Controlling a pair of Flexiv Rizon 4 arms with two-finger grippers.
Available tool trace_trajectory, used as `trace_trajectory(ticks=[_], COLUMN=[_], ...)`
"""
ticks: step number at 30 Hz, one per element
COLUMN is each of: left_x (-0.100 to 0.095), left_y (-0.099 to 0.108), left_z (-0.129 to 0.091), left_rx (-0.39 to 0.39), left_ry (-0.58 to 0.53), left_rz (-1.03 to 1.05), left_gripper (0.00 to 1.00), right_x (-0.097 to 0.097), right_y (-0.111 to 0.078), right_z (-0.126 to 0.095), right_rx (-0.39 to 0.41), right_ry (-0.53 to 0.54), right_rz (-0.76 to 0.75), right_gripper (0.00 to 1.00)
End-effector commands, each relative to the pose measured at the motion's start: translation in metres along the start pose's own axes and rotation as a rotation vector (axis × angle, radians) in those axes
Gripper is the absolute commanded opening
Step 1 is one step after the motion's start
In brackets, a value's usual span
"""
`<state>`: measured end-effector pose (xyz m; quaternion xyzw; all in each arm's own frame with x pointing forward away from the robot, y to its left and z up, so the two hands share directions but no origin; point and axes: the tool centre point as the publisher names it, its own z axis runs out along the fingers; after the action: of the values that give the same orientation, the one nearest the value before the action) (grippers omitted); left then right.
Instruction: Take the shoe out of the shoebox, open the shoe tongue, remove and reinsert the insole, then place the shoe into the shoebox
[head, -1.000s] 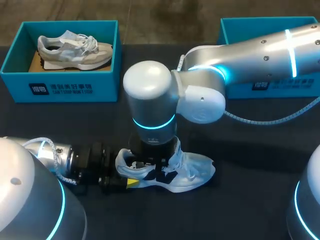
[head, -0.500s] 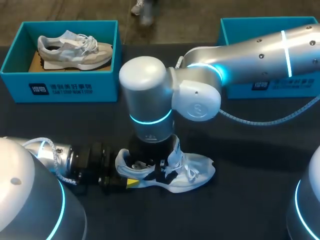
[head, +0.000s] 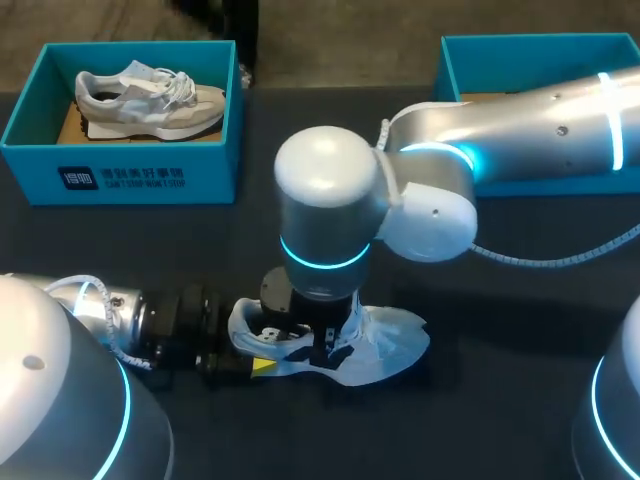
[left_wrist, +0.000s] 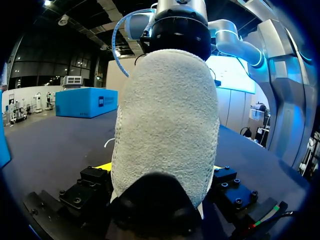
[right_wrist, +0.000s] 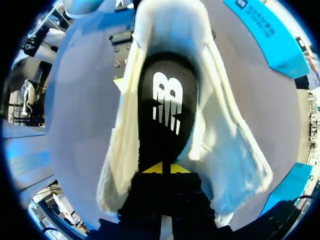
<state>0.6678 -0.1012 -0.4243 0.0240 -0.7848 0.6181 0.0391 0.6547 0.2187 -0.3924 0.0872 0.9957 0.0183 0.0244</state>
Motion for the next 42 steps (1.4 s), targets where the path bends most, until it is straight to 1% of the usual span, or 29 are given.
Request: trace_trajectory(ticks=[1, 4, 7, 12, 13, 15, 17, 19, 20, 21, 23, 25, 28, 34, 39, 42], left_x=[-0.001, -0.001, -0.001, -0.001, -0.001, -0.001, -0.001, -0.001, -0.001, -0.001, -0.001, -0.001, -0.001, -0.001, -0.001, -0.001], left_y=[0.006, 0.006, 0.006, 0.006, 0.006, 0.006, 0.006, 0.006, 0.006, 0.006, 0.006, 0.006, 0.006, 0.006, 0.006, 0.006], left_z=[0.002, 0.002, 0.002, 0.002, 0.002, 0.002, 0.002, 0.002, 0.002, 0.002, 0.002, 0.002, 0.002, 0.002, 0.002, 0.002], left_rx=[-0.002, -0.002, -0.002, -0.002, -0.002, -0.002, -0.002, -0.002, -0.002, -0.002, -0.002, -0.002, -0.002, -0.002, -0.002, -0.002], left_ry=[-0.005, -0.005, -0.005, -0.005, -0.005, -0.005, -0.005, -0.005, -0.005, -0.005, -0.005, -0.005, -0.005, -0.005, -0.005, -0.005], left_rz=[-0.001, -0.001, -0.001, -0.001, -0.001, -0.001, -0.001, -0.001, -0.001, -0.001, -0.001, -0.001, -0.001, -0.001, -0.001, -0.001], left_gripper=[0.00, 0.00, 0.00, 0.00, 0.00, 0.00, 0.00, 0.00, 0.00, 0.00, 0.00, 0.00, 0.00, 0.00, 0.00, 0.00], right_x=[0.004, 0.003, 0.000, -0.001, -0.001, -0.002, -0.002, -0.003, -0.003, -0.003, -0.001, 0.001, 0.002, -0.002, -0.007, -0.011], right_y=[-0.007, -0.006, -0.006, -0.007, -0.008, -0.007, -0.003, 0.000, 0.004, 0.005, 0.010, 0.013, 0.017, 0.022, 0.026, 0.024], right_z=[-0.021, -0.025, -0.023, -0.020, -0.020, -0.022, -0.025, -0.028, -0.029, -0.030, -0.033, -0.035, -0.034, -0.030, -0.025, -0.018], right_rx=[-0.118, -0.178, -0.246, -0.321, -0.326, -0.316, -0.281, -0.269, -0.239, -0.236, -0.215, -0.215, -0.165, -0.111, -0.095, -0.091], right_ry=[-0.009, -0.009, 0.004, 0.022, 0.022, 0.009, -0.027, -0.059, -0.084, -0.091, -0.145, -0.172, -0.220, -0.250, -0.252, -0.244], right_rz=[0.003, 0.010, 0.017, 0.032, 0.032, 0.040, 0.045, 0.045, 0.042, 0.042, 0.038, 0.030, 0.029, 0.019, 0.011, 0.009], right_gripper=[0.00, 0.00, 0.00, 0.00, 0.00, 0.00, 0.00, 0.00, 0.00, 0.00, 0.00, 0.00, 0.00, 0.00, 0.00, 0.00])
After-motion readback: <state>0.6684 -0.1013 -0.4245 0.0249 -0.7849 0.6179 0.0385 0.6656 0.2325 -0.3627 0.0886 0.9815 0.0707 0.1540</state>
